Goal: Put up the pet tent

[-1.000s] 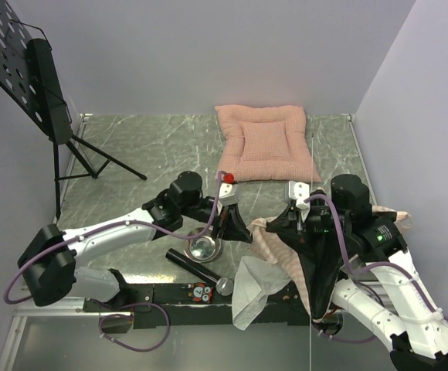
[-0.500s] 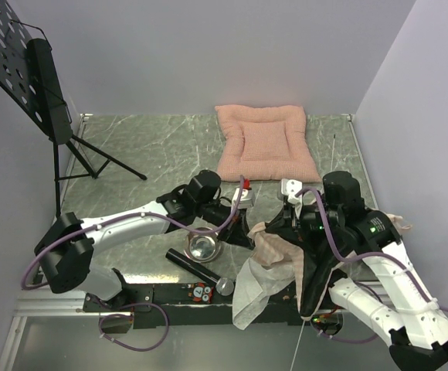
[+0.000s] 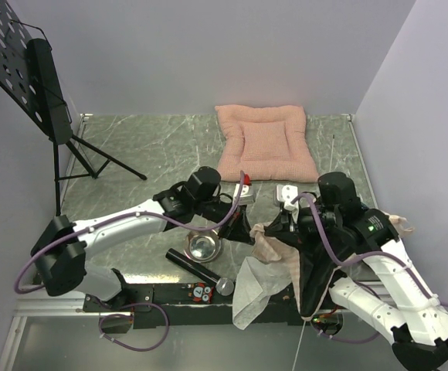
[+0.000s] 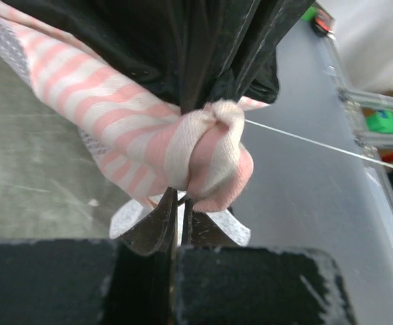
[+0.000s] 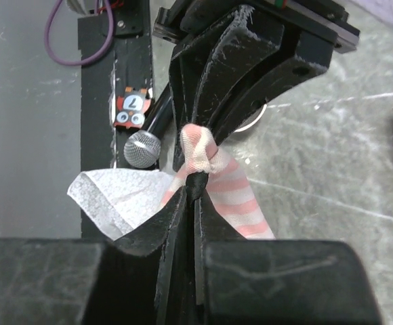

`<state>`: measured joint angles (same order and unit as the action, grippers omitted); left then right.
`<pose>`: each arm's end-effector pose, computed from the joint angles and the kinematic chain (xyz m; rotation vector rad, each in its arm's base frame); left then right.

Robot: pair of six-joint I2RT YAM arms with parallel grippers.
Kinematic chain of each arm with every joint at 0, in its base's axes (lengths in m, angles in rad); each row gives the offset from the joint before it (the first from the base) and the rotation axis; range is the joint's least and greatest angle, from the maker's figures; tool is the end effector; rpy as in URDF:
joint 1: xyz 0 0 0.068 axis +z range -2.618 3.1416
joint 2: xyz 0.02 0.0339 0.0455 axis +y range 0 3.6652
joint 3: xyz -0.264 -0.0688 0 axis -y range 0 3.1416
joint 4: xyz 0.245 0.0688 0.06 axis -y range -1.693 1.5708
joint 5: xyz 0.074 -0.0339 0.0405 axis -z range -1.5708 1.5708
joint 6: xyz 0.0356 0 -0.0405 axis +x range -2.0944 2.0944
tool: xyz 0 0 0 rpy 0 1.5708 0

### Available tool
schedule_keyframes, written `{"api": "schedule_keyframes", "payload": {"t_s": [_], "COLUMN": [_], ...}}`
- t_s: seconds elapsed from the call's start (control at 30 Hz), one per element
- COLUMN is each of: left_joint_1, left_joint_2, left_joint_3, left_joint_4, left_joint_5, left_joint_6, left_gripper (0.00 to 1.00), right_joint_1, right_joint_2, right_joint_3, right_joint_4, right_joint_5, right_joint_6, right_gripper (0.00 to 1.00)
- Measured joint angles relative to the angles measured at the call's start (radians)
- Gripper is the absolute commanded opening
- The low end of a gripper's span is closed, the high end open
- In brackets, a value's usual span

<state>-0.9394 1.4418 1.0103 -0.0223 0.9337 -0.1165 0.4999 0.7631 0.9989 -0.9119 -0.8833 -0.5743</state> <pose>0.1653 -0.2746 0.2856 1.4449 1.6590 -1.5741 0.0998 0.0859 0.3511 -1.4534 1.5287 0.9352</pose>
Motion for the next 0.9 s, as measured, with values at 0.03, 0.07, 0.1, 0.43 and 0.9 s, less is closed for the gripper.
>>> {"api": "schedule_keyframes", "payload": {"t_s": [0.03,0.07,0.1,0.43,0.9], "left_joint_1": [0.000,0.000,0.000,0.005,-0.045], "left_joint_2": [-0.015,-0.030,-0.042,-0.272,-0.404], "left_joint_3": [0.001,0.006,0.015,0.048,-0.060], "left_joint_4": [-0.006,-0.014,-0.019,-0.119,-0.198], "left_joint_5": [-0.020,-0.042,-0.055,-0.339,-0.575], "left_joint_6": [0.003,0.009,0.016,0.157,0.319], "left_gripper": [0.01,0.01,0.01,0.01,0.01], "right_joint_1": [0.001,0.002,0.002,0.013,-0.038], "right_joint_2": [-0.003,-0.003,-0.003,-0.065,-0.052], "right_joint_3": [0.010,0.024,0.042,0.190,0.290], "right_joint_4": [0.002,0.003,0.005,0.122,0.177], "right_joint_5": [0.000,0.001,0.002,0.069,0.597], "right_joint_6": [-0.001,0.000,0.004,0.171,0.394], "right_gripper": [0.17,0.24,0.32,0.93,0.96]}}
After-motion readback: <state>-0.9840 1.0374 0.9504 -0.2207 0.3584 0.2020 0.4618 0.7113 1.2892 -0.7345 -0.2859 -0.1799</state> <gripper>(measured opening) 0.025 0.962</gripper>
